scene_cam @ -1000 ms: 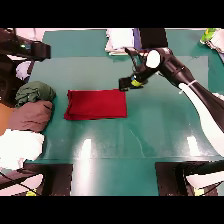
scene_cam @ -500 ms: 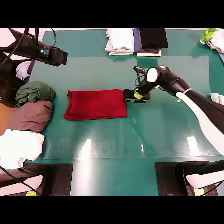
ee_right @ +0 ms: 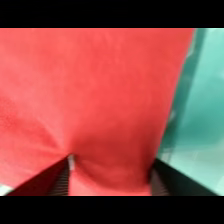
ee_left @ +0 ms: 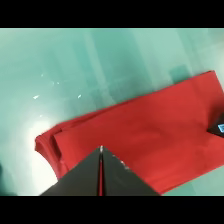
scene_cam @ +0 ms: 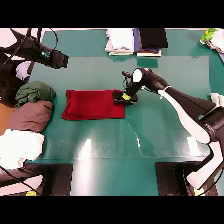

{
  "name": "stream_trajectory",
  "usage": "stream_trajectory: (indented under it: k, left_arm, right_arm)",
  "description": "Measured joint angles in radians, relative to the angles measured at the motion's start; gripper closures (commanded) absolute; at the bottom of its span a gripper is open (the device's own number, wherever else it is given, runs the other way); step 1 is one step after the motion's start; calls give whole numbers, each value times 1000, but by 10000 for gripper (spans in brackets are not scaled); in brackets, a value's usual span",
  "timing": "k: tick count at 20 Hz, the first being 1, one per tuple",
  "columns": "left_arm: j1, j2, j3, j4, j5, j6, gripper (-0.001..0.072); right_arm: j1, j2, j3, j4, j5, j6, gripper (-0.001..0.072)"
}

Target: Fold the shirts.

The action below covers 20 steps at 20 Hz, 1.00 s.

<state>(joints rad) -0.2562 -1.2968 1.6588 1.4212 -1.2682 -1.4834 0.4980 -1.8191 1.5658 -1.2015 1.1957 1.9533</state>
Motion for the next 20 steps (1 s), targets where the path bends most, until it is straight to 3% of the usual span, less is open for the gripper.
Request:
stream_trajectory:
  k: [2,11,20]
  left_arm:
    - [0,0,0,0,-10,0,680]
    - [-56,0,0,-8,-11,6,681]
    - [-169,0,0,-19,21,19,681]
  right_arm:
    - [4,-21,18,-6,10,0,686]
    - [-101,157,36,-275,50,-37,687]
    - [-657,413,37,-433,159,-151,688]
